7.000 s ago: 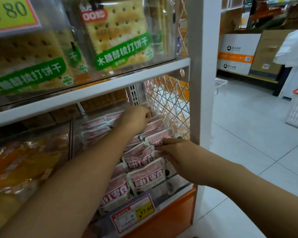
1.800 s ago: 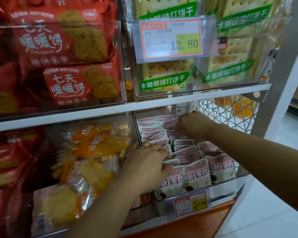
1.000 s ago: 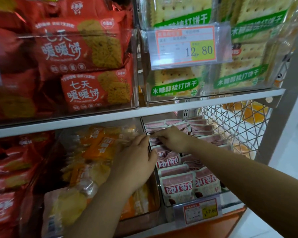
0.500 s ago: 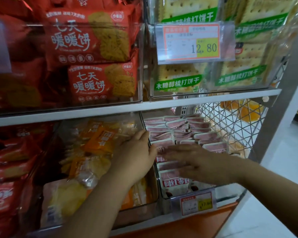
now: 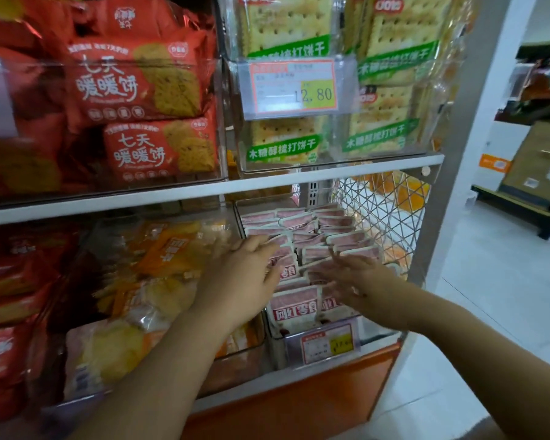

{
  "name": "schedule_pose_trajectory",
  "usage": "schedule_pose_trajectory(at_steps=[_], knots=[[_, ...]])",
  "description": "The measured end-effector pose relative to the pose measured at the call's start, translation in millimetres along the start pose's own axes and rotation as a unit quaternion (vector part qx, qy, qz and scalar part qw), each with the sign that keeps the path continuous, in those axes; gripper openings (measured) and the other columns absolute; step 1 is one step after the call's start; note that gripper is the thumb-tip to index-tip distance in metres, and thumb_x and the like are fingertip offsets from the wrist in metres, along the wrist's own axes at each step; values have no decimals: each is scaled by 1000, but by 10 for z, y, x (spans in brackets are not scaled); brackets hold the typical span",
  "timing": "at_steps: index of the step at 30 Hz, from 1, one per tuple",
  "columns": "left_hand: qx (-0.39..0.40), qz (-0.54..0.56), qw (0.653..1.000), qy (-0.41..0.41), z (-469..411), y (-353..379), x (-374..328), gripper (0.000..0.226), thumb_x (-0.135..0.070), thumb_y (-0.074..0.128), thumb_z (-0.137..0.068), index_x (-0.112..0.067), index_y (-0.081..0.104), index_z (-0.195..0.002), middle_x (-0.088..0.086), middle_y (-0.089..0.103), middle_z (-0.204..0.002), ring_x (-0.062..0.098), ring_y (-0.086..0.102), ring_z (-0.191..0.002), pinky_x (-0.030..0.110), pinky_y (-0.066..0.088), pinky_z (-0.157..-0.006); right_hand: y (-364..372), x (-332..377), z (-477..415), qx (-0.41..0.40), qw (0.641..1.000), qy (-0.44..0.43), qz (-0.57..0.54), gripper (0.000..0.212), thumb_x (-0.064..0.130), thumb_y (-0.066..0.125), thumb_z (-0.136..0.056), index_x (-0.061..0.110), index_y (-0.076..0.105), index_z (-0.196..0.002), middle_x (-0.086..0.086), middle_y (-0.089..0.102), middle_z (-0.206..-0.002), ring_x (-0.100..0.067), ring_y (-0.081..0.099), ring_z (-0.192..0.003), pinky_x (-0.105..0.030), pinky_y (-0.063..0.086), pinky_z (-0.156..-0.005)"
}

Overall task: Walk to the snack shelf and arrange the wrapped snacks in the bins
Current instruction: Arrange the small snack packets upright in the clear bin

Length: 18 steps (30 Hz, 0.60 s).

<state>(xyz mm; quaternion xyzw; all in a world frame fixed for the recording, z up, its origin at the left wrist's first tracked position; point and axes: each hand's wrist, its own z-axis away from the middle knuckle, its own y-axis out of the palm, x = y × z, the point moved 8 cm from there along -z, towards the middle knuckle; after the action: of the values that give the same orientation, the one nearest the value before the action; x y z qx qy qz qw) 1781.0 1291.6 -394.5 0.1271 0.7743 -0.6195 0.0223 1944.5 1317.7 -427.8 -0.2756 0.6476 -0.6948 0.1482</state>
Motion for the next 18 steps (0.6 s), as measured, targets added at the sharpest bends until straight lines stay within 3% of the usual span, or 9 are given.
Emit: schedule_pose_trajectory(at_steps=[3, 6, 8, 10, 12, 14, 16, 18], knots=[[47, -49, 996, 58, 10, 130, -265, 45, -46, 36, -97, -35, 38, -140, -16, 31, -150, 5, 26, -138, 52, -4, -116, 187, -119, 38, 50, 996, 20, 74, 43, 34, 32, -100, 45, 27, -141, 11, 2, -158, -17, 6, -145, -45, 5, -116], [72, -60, 994, 65, -37, 198, -341, 41, -44, 40, -97, -34, 45, -136, -16, 38, -146, 4, 30, -136, 50, -8, -114, 54, -98, 26, -14, 999, 9, 31, 40, 32, 36, -98, 45, 39, -136, 13, 19, -154, -17, 24, -140, -45, 21, -114], [64, -36, 996, 57, -185, 171, -324, 35, -39, 46, -96, -35, 52, -130, -14, 50, -137, 8, 41, -129, 49, 2, -115, -37, -156, 8, -63, 998, 9, -15, 38, 30, 41, -97, 45, 44, -132, 11, 28, -151, -18, 31, -136, -45, 30, -111], [52, 19, 998, 44, -440, 153, -303, 30, -33, 51, -95, -34, 59, -124, -9, 61, -124, 13, 53, -117, 48, 24, -113, -99, -290, -26, -100, 993, 33, -46, 37, 32, 42, -95, 40, 49, -130, 6, 37, -148, -22, 37, -133, -43, 35, -108], [57, 42, 997, 40, -741, 217, -319, 26, -28, 54, -94, -31, 65, -116, -7, 65, -119, 16, 57, -109, 45, 37, -104, -97, -419, -71, -114, 991, 57, -47, 48, 46, 32, -91, 31, 48, -134, 2, 42, -145, -27, 39, -131, -42, 35, -108], [66, 27, 996, 54, -1025, 332, -354, 20, -23, 56, -92, -32, 71, -102, -6, 68, -106, 17, 59, -98, 41, 42, -98, -39, -507, -123, -110, 992, 64, -25, 65, 56, 17, -85, 28, 44, -137, -1, 40, -147, -26, 35, -134, -41, 30, -111], [81, -18, 995, 63, -1249, 444, -377, 20, -22, 56, -91, -33, 70, -82, -4, 64, -85, 17, 57, -81, 38, 49, -87, 31, -559, -168, -97, 993, 68, -5, 66, 55, 16, -83, 31, 36, -141, 0, 30, -152, -23, 25, -140, -40, 22, -115], [112, -68, 989, 62, -1406, 552, -402, 18, -26, 56, -91, -24, 73, -84, 0, 66, -88, 21, 60, -81, 34, 50, -78, 60, -591, -203, -85, 994, 62, 3, 67, 59, 12, -84, 34, 28, -144, 2, 20, -156, -20, 15, -143, -38, 16, -117]])
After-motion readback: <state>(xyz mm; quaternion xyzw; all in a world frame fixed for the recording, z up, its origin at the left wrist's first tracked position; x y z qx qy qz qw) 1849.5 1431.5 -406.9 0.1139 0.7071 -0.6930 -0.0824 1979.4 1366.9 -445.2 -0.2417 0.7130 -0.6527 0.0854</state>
